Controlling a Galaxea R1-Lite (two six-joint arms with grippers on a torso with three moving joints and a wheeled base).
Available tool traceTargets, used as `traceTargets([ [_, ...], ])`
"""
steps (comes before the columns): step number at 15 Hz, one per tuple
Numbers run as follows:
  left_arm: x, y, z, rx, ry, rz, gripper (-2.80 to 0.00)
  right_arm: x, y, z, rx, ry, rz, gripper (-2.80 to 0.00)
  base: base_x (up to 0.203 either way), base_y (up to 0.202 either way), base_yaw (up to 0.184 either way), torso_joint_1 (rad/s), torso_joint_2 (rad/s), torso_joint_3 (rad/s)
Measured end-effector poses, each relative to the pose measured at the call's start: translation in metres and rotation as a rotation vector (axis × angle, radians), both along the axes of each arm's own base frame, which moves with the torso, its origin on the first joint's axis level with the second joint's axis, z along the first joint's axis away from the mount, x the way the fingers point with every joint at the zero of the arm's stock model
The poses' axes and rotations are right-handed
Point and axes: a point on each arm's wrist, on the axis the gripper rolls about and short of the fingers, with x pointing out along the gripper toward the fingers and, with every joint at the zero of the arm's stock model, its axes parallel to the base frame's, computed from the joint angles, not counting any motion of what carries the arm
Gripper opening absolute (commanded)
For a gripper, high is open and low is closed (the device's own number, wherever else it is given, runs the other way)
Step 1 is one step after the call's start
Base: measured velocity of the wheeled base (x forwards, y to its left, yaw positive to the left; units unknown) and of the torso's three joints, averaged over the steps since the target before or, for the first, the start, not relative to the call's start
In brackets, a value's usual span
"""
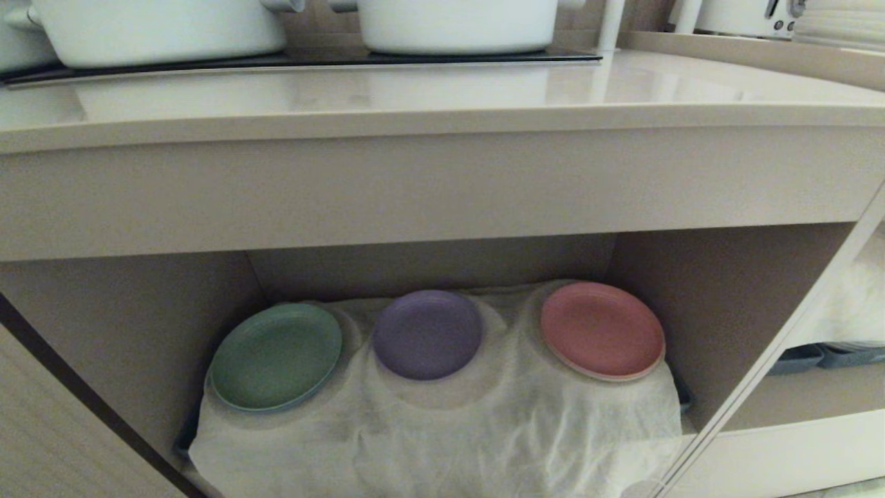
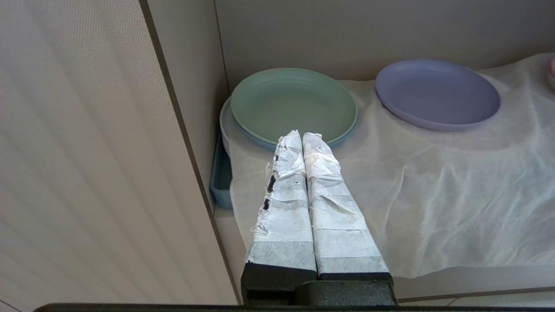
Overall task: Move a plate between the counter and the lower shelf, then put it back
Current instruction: Pick up the plate in the cupboard
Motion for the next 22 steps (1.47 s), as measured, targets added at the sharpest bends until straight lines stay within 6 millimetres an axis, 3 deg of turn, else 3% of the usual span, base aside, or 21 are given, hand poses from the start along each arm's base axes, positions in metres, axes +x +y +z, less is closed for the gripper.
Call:
traceTargets([
  [7, -0.002, -0.001, 0.005, 0.025, -0.016, -0.043, -2.80, 0.000, 0.000, 0.000, 0.000, 0.000, 0.000, -2.80, 0.000, 0.000, 0.000, 0.000, 0.00, 0.000],
  [15, -0.020, -0.010, 0.043, 0.041, 0.010, -0.478, -2.80, 0.000, 0.000, 0.000, 0.000, 0.000, 0.000, -2.80, 0.000, 0.000, 0.000, 0.000, 0.00, 0.000],
  [18, -0.013, -0.013, 0.062, 0.027, 0.063, -0.602, -2.80, 0.000, 0.000, 0.000, 0.000, 0.000, 0.000, -2.80, 0.000, 0.000, 0.000, 0.000, 0.00, 0.000],
  [22, 0.013, -0.015, 0.092, -0.023, 0.185, -0.761, -2.80, 0.000, 0.000, 0.000, 0.000, 0.000, 0.000, -2.80, 0.000, 0.000, 0.000, 0.000, 0.00, 0.000],
])
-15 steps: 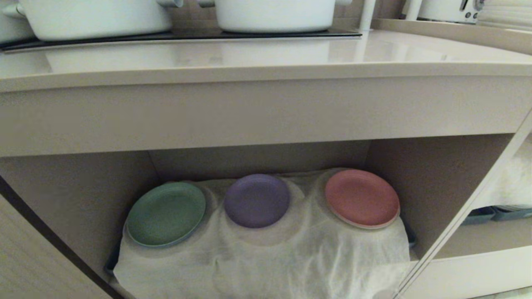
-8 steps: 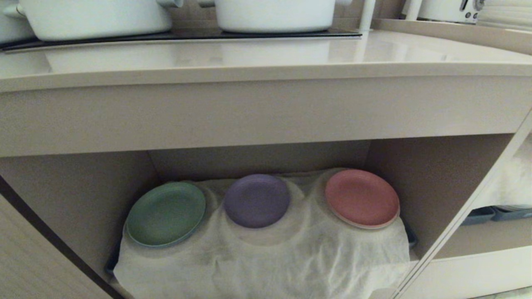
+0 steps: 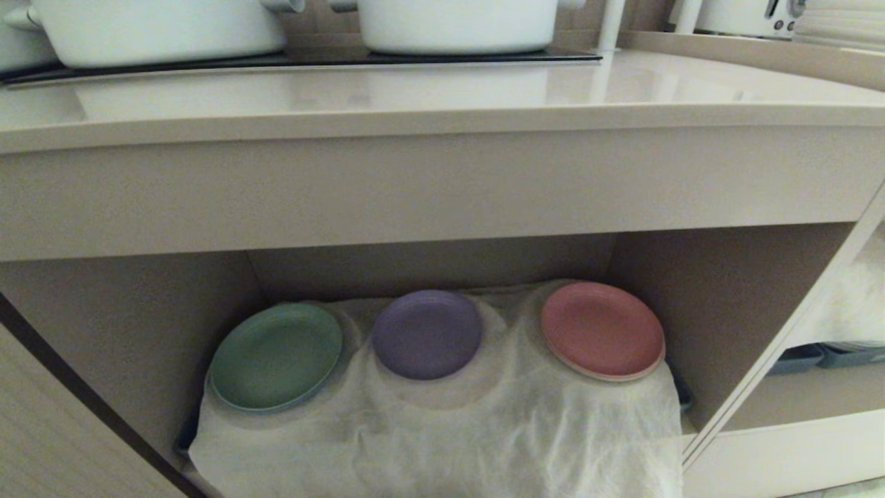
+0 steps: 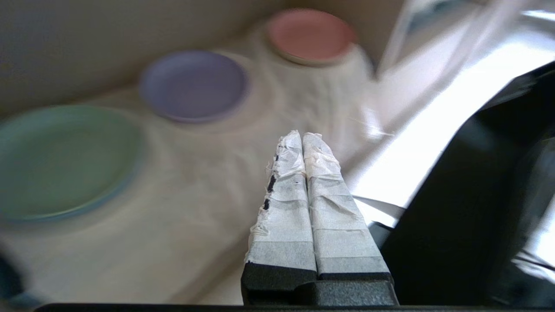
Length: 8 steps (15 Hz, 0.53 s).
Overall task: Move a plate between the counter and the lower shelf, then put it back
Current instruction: Pick up the plate in the cupboard
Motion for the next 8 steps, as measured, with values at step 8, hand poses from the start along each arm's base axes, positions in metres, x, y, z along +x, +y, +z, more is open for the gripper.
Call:
traceTargets([
  [8, 0.064, -0.014, -0.006, 0.201, 0.261, -0.215, -2.80, 0.000, 0.000, 0.000, 0.000, 0.000, 0.000, -2.80, 0.000, 0.000, 0.000, 0.000, 0.00, 0.000],
])
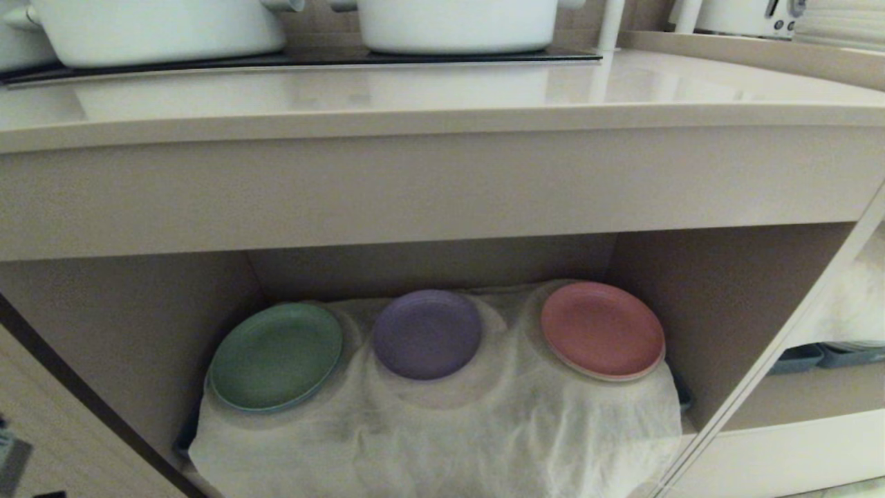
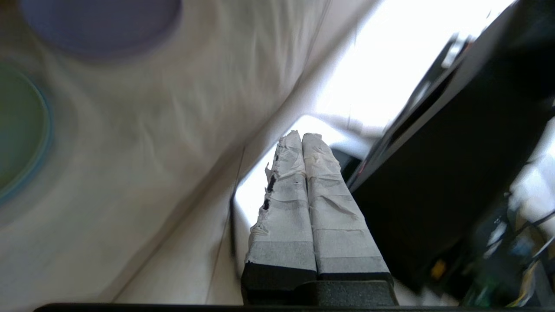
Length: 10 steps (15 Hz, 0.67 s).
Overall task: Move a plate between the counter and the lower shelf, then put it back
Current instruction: Pick up the plate in the cupboard
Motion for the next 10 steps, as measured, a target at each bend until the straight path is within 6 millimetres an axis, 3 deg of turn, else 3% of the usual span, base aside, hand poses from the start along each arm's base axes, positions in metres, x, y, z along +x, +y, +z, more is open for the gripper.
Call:
traceTargets([
  [5, 0.036, -0.014, -0.031, 0.124, 0.091, 0.037, -2.80, 0.000, 0.000, 0.000, 0.000, 0.000, 0.000, -2.80, 0.000, 0.000, 0.000, 0.000, 0.00, 0.000],
  [10, 0.069, -0.034, -0.051, 0.127, 0.238, 0.158, -2.80, 0.000, 0.000, 0.000, 0.000, 0.000, 0.000, -2.80, 0.000, 0.000, 0.000, 0.000, 0.00, 0.000],
])
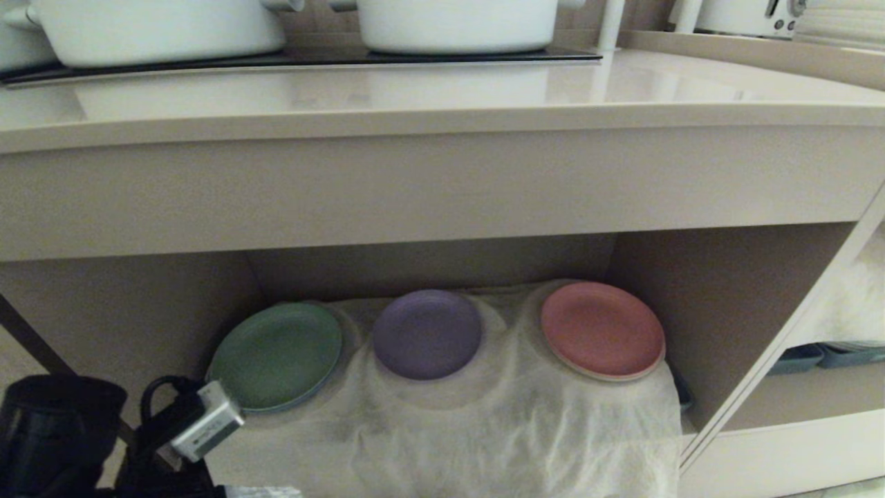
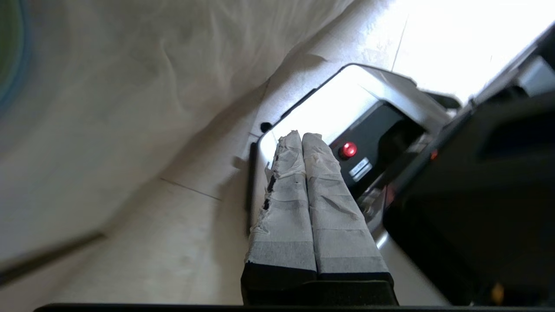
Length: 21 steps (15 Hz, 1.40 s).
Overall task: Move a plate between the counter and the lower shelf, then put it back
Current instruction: Pick up the plate in the cupboard
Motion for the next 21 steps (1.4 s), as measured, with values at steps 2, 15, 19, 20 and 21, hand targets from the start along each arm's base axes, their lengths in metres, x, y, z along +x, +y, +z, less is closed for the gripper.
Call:
traceTargets([
  [2, 0.008, -0.019, -0.005, -0.024, 0.039, 0.048, -2.80, 0.000, 0.000, 0.000, 0.000, 0.000, 0.000, -2.80, 0.000, 0.000, 0.000, 0.000, 0.00, 0.000],
  [15, 0.032, -0.142, -0.050, -0.083, -0.039, 0.527, -2.80, 0.000, 0.000, 0.000, 0.000, 0.000, 0.000, -2.80, 0.000, 0.000, 0.000, 0.000, 0.00, 0.000],
  [19, 0.038, -0.131, -0.059, 0.020, -0.032, 0.630, -2.80, 0.000, 0.000, 0.000, 0.000, 0.000, 0.000, -2.80, 0.000, 0.000, 0.000, 0.000, 0.00, 0.000],
  [20, 0.041, -0.127, -0.059, 0.031, -0.023, 0.659, -2.80, 0.000, 0.000, 0.000, 0.000, 0.000, 0.000, -2.80, 0.000, 0.000, 0.000, 0.000, 0.00, 0.000],
  [21, 0.045, -0.124, -0.057, 0.028, -0.014, 0.691, -2.80, 0.000, 0.000, 0.000, 0.000, 0.000, 0.000, -2.80, 0.000, 0.000, 0.000, 0.000, 0.00, 0.000],
])
